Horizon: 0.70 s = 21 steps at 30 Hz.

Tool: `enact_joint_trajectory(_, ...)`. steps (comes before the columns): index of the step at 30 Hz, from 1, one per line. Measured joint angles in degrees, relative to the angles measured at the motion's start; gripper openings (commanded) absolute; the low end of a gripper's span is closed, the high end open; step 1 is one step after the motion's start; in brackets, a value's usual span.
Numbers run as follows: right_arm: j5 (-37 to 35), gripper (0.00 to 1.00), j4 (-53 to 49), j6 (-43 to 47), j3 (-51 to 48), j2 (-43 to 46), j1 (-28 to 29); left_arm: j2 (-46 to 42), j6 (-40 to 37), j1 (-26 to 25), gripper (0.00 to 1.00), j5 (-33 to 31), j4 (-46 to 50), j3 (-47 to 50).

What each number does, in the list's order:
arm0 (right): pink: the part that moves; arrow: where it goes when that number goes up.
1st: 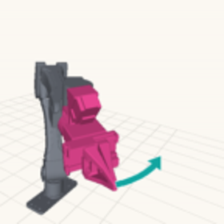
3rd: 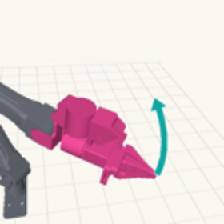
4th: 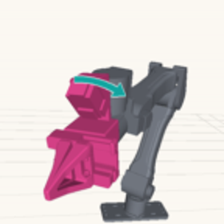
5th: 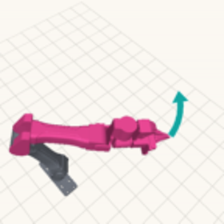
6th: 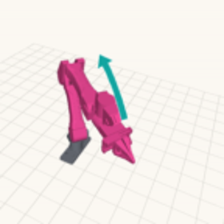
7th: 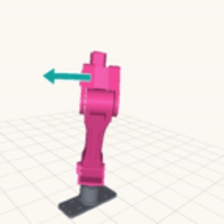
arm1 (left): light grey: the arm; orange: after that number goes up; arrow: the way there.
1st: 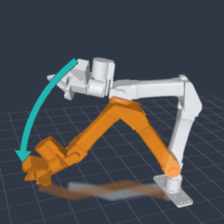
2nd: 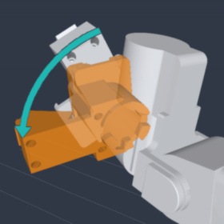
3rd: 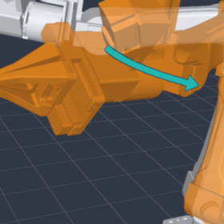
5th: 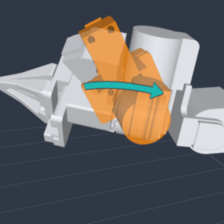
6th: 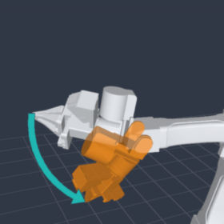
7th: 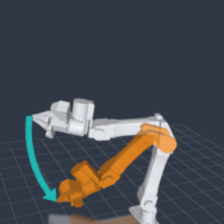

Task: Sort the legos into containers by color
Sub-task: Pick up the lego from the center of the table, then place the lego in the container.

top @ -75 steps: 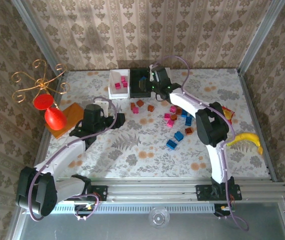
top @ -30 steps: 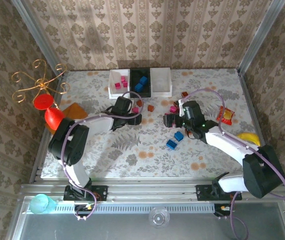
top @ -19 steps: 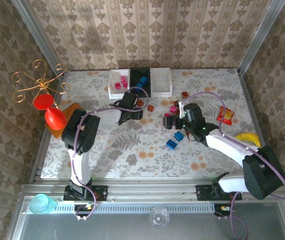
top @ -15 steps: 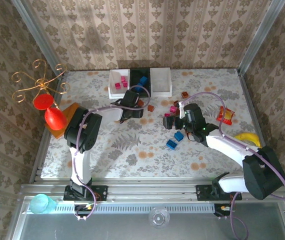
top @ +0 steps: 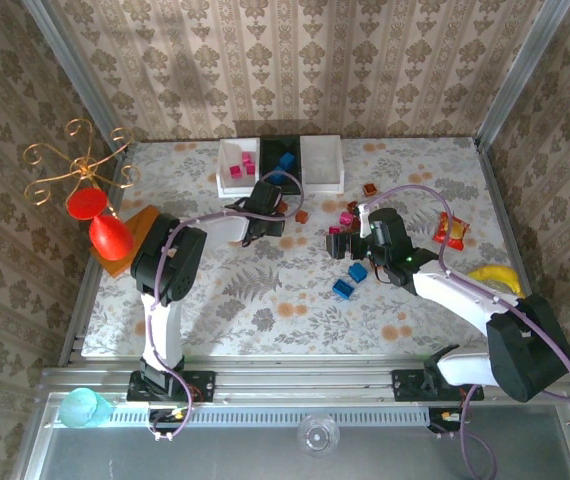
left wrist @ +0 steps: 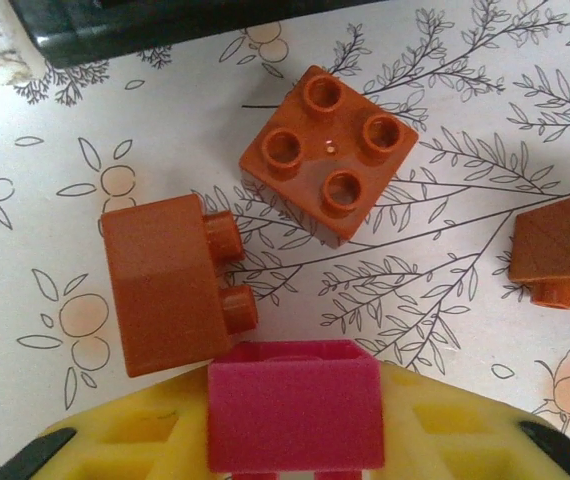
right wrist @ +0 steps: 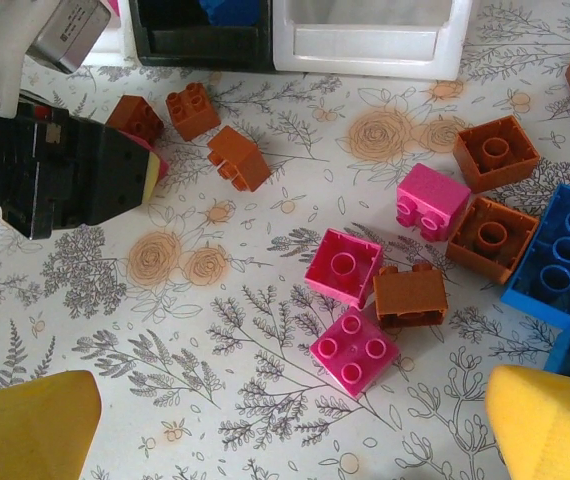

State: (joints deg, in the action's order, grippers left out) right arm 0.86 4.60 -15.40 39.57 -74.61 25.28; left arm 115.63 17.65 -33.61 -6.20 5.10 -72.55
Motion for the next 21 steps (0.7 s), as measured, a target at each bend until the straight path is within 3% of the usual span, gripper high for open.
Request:
enact_joint_trajectory(8, 0.1, 1.0, 0.6, -0.2, -0.5, 0.0, 0.0, -15.4, 0.0, -1.3, 0.31, -1.7, -0.9, 12.8)
enact_joint_trajectory(12, 1.0, 1.0, 1.7, -0.5, -0.8, 0.0, 0.2, -21.4, -0.7, 2.2, 0.31, -2.7, -2.1, 12.2)
enact_joint_trajectory(21, 1.3, 1.0, 2.3, -1.1, -0.8, 0.0, 0.5, -6.7, -3.7, 13.0, 0.32, -3.0, -0.3, -6.0)
